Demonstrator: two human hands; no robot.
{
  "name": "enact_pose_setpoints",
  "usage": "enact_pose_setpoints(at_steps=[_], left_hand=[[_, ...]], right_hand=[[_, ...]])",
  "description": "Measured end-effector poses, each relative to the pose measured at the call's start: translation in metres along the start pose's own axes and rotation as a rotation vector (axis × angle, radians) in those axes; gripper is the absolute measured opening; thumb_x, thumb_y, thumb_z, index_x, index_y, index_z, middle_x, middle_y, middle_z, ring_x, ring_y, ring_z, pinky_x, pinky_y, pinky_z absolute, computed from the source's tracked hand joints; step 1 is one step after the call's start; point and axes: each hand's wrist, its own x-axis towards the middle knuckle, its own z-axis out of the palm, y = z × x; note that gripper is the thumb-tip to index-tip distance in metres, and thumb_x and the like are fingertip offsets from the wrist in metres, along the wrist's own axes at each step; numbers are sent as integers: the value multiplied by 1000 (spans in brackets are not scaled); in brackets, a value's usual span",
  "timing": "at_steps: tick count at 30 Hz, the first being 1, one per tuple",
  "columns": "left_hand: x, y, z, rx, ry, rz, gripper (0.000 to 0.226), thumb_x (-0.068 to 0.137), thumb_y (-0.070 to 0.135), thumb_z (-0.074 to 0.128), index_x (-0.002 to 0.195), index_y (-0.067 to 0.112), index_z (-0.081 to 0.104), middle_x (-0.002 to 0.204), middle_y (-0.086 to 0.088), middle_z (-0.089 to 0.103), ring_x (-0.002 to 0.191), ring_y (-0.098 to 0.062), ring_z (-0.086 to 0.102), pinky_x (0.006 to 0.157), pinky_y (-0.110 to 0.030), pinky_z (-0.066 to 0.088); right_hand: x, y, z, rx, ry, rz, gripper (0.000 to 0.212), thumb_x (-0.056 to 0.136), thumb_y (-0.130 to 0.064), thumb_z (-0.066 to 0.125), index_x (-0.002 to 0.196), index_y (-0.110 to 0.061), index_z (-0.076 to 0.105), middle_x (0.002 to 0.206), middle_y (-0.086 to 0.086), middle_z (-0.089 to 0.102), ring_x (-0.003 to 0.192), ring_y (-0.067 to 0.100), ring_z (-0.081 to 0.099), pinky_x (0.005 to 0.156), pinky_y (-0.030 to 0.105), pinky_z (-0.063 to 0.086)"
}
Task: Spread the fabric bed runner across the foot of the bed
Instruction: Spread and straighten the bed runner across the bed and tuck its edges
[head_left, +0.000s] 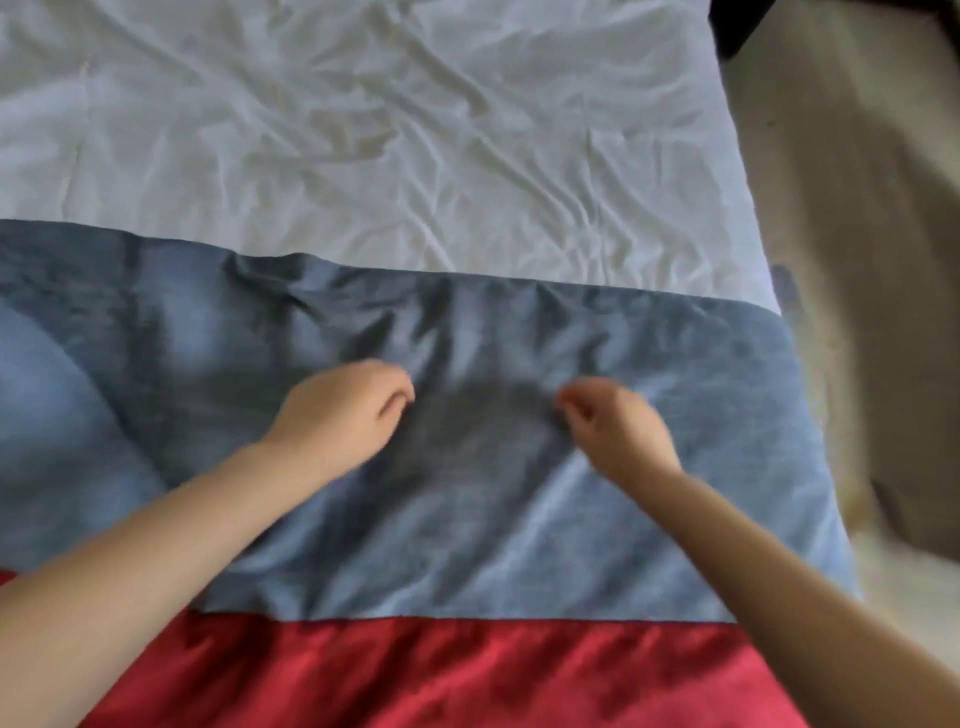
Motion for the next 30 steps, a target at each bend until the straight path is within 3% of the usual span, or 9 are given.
enact_pose_setpoints(at_steps=[3, 5, 10, 16, 21, 24, 27, 30], left_hand=[[69, 18, -4, -41, 176, -71, 24, 93, 17, 44, 104, 24, 64, 111, 0, 62, 98, -26, 60, 79, -41, 51], [107, 17, -9, 7, 210, -122, 25, 94, 15, 43, 106, 23, 64, 114, -4, 61, 99, -30, 59, 79, -42, 50], [149, -1, -18, 98, -4, -187, 9, 88, 21, 61, 92, 26, 67, 102, 0, 63, 94, -27, 59, 79, -41, 50], [166, -9, -29, 221, -212, -254, 18, 71, 30, 78, 80, 22, 64, 86, 2, 63, 81, -23, 58, 64, -31, 45], [172, -15, -29, 209, -104, -269, 20, 72, 33, 79, 75, 19, 65, 80, 0, 65, 76, -23, 59, 60, -29, 42], [169, -32, -40, 198, -163, -305, 37, 67, 56, 75, 70, 22, 61, 73, 3, 61, 70, -19, 57, 55, -26, 39], [165, -63, -61, 129, -276, -347, 59, 61, 81, 56, 62, 22, 62, 66, 7, 61, 65, -14, 57, 59, -29, 47], [160, -98, -80, 99, -326, -383, 69, 68, 83, 39, 62, 19, 62, 68, 3, 61, 67, -15, 57, 64, -30, 46]], right_hand=[[55, 51, -37, -36, 136, 94, 20, 92, -19, 50, 103, -23, 66, 109, 7, 61, 91, 29, 61, 73, 36, 48], [85, 71, -52, -58, 176, 107, 22, 95, -18, 46, 108, -23, 63, 115, 6, 56, 90, 29, 60, 68, 34, 46], [135, 73, -56, -50, 70, 54, 20, 94, -23, 55, 113, -23, 60, 116, 0, 53, 91, 22, 59, 72, 38, 51], [156, 66, -54, -73, -77, -36, 4, 91, -26, 60, 87, -24, 61, 86, -7, 56, 72, 14, 58, 59, 28, 44], [168, 57, -53, -210, -86, 58, 10, 92, -22, 57, 82, -20, 60, 74, -1, 60, 61, 17, 57, 52, 28, 43], [169, 47, -51, -222, -117, 71, 11, 83, -11, 52, 80, -20, 58, 80, -1, 54, 60, 17, 54, 49, 25, 39], [176, 26, -54, -195, -145, 25, 13, 81, -13, 52, 79, -22, 61, 85, -4, 54, 63, 16, 55, 52, 27, 45], [186, -13, -46, -146, -150, -47, 20, 89, -24, 51, 78, -15, 65, 81, 4, 63, 65, 22, 60, 56, 33, 49]])
